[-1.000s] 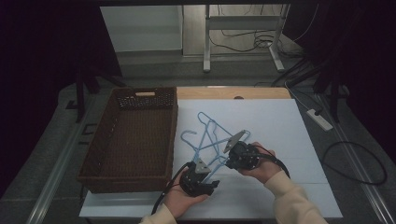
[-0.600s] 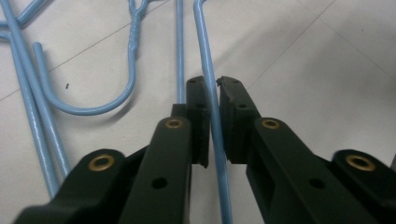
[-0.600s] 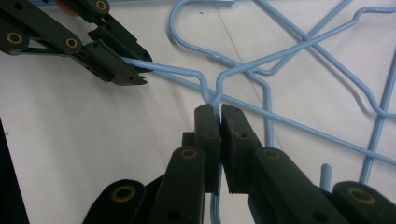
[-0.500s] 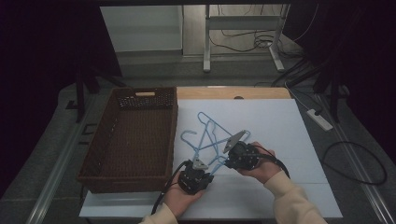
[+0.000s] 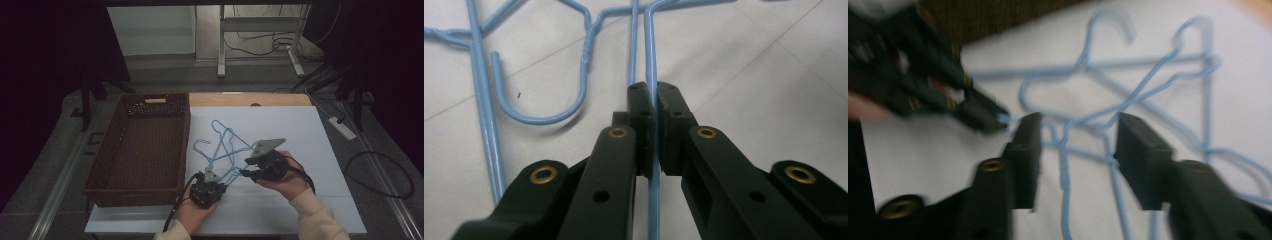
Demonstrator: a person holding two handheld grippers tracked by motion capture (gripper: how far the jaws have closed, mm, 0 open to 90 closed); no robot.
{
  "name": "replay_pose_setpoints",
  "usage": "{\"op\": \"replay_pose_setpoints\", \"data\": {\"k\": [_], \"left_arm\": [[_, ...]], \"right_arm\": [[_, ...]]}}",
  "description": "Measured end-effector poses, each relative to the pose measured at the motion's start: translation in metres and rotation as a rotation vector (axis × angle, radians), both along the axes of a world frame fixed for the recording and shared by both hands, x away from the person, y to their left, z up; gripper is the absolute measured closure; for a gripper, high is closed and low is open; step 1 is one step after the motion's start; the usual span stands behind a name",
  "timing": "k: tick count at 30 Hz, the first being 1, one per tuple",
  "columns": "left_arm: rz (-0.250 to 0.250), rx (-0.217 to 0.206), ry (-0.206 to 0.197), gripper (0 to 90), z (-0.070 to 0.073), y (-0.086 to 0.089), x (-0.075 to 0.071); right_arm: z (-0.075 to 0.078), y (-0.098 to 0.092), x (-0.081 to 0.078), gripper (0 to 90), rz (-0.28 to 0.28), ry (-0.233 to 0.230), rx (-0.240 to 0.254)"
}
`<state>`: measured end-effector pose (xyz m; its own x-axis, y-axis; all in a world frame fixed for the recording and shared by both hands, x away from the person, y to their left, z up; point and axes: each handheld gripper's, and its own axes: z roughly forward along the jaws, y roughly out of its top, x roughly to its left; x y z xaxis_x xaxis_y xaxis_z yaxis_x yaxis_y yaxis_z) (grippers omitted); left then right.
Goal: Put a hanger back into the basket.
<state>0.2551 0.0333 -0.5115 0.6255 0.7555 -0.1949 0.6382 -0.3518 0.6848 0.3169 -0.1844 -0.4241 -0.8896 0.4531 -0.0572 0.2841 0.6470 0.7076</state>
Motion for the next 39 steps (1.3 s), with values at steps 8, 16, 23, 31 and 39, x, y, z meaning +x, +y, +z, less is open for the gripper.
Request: {"op": "replay_pose_setpoints", "data": {"k": [8, 16, 23, 31, 39], "left_arm": [[0.010, -0.010, -0.019, 86.3, 0.002, 0.003, -0.003], [0.028, -0.036, -0.049, 86.4, 0.010, 0.007, -0.006], [0.034, -0.065, -0.081, 86.5, 0.021, 0.010, -0.012], [0.025, -0.097, -0.114, 86.8, 0.037, 0.012, -0.020], [0.021, -0.125, -0.132, 86.8, 0.047, 0.018, -0.023]], "right_arm": [[0.006, -0.060, -0.008, 36.7, -0.189, -0.065, 0.280], [-0.025, -0.105, -0.014, 36.7, -0.291, -0.018, 0.310], [-0.040, -0.112, -0.019, 36.7, -0.297, 0.013, 0.271], [-0.051, -0.113, -0.023, 36.8, -0.289, 0.040, 0.237], [-0.053, -0.115, -0.026, 37.0, -0.293, 0.043, 0.236]]}}
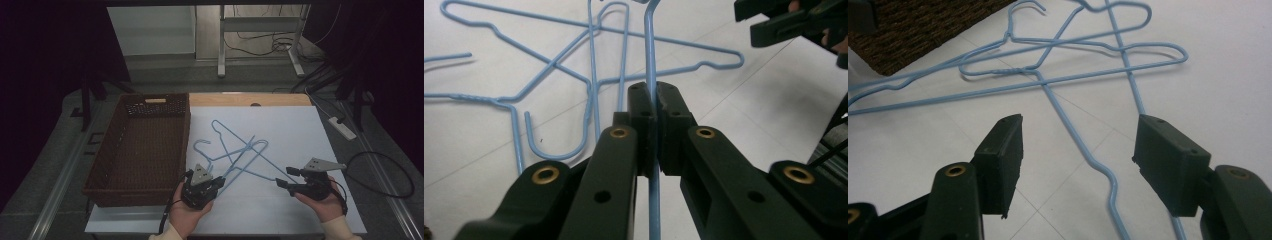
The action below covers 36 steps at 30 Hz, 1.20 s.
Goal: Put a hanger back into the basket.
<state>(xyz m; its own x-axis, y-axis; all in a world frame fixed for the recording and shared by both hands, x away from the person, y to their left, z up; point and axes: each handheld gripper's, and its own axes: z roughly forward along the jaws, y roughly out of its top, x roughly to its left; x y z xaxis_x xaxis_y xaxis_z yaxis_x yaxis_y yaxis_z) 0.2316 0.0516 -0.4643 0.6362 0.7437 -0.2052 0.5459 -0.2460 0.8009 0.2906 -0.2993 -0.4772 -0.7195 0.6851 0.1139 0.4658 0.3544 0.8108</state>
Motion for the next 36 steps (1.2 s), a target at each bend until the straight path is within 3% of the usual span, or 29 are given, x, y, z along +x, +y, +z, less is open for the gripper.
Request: {"op": "replay_pose_setpoints", "data": {"k": [17, 24, 36], "left_arm": [[-0.052, -0.109, -0.039, 86.9, 0.039, 0.028, -0.002], [-0.074, -0.165, -0.047, 86.9, 0.060, 0.051, 0.004], [-0.029, -0.188, -0.095, 86.9, 0.089, 0.102, 0.020]], "right_arm": [[-0.003, -0.005, -0.001, 37.0, -0.010, -0.011, -0.021], [-0.004, -0.009, 0.000, 36.4, -0.025, -0.013, -0.016], [-0.005, -0.012, 0.001, 35.5, -0.040, -0.016, -0.018]]}}
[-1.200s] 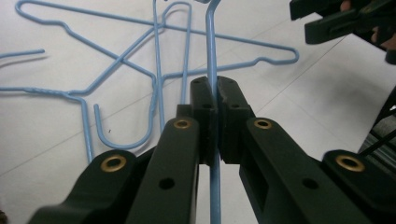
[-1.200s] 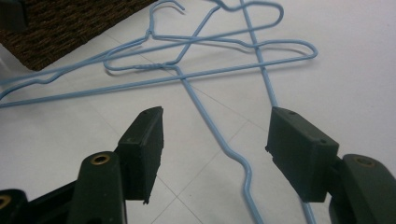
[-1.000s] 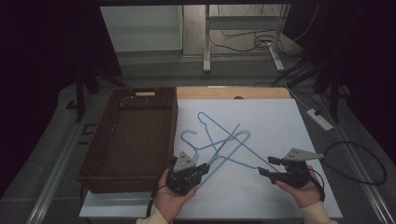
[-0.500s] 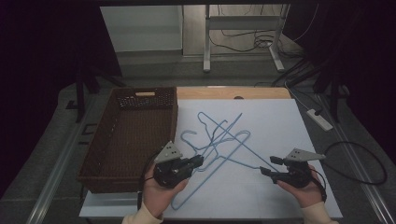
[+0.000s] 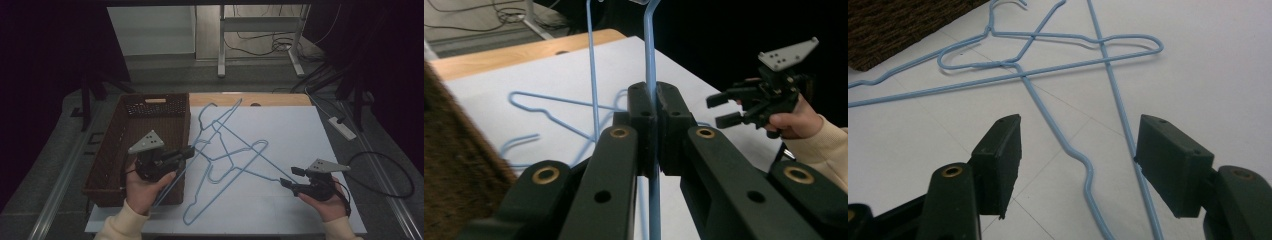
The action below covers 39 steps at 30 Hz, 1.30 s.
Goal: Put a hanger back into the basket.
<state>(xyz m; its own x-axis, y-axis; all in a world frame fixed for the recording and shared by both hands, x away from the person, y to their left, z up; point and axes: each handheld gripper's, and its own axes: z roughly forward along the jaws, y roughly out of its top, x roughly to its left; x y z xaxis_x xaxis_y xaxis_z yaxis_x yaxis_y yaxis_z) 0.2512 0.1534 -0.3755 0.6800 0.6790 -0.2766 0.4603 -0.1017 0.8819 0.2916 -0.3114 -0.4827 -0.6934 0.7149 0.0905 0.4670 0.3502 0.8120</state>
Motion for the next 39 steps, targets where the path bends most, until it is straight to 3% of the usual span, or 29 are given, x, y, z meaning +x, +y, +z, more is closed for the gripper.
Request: {"op": "replay_pose_setpoints", "data": {"k": [8, 22, 32, 39], "left_arm": [[0.045, 0.005, -0.012, 86.9, 0.008, 0.030, 0.010], [0.144, 0.007, 0.050, 86.9, -0.007, 0.082, 0.032], [0.144, 0.017, 0.083, 86.8, -0.014, 0.114, 0.041], [0.154, 0.035, 0.095, 86.9, -0.011, 0.125, 0.046]], "right_arm": [[-0.001, 0.000, 0.001, 35.4, -0.004, 0.005, -0.005], [-0.003, 0.001, 0.001, 35.4, -0.006, 0.012, -0.014], [-0.003, 0.001, 0.001, 35.5, -0.008, 0.015, -0.016], [-0.003, 0.001, 0.002, 35.4, -0.009, 0.016, -0.017]]}}
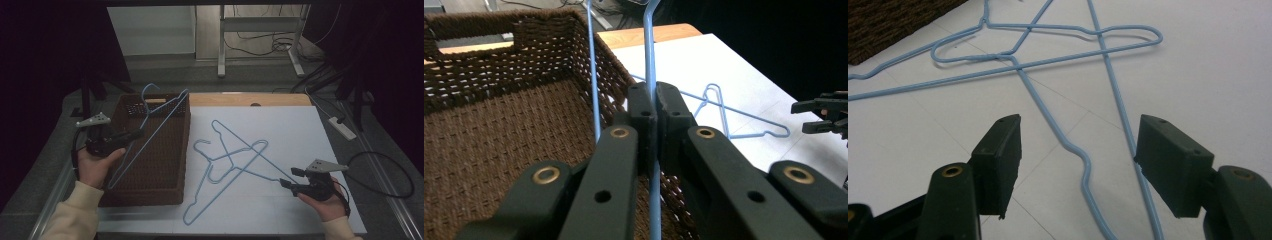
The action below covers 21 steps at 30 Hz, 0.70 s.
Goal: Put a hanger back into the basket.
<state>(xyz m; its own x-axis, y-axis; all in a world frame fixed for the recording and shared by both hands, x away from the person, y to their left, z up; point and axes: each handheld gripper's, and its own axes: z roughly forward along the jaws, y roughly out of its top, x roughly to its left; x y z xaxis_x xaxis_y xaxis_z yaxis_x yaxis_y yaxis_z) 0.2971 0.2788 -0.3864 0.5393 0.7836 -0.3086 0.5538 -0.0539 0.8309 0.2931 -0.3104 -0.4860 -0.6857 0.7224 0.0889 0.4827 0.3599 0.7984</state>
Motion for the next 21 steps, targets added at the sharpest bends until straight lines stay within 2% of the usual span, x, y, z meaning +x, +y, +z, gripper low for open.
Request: {"op": "replay_pose_setpoints", "data": {"k": [4, 11, 21], "left_arm": [[-0.010, 0.019, 0.001, 86.9, 0.000, 0.004, 0.007], [-0.017, 0.061, 0.036, 86.9, -0.009, 0.007, 0.020], [-0.033, 0.103, 0.085, 86.9, -0.027, 0.011, 0.027]], "right_arm": [[0.000, 0.000, 0.000, 35.5, 0.001, 0.001, -0.002], [0.000, 0.000, 0.000, 35.5, 0.001, 0.002, -0.004], [-0.001, 0.000, 0.000, 35.4, 0.000, 0.005, -0.007]]}}
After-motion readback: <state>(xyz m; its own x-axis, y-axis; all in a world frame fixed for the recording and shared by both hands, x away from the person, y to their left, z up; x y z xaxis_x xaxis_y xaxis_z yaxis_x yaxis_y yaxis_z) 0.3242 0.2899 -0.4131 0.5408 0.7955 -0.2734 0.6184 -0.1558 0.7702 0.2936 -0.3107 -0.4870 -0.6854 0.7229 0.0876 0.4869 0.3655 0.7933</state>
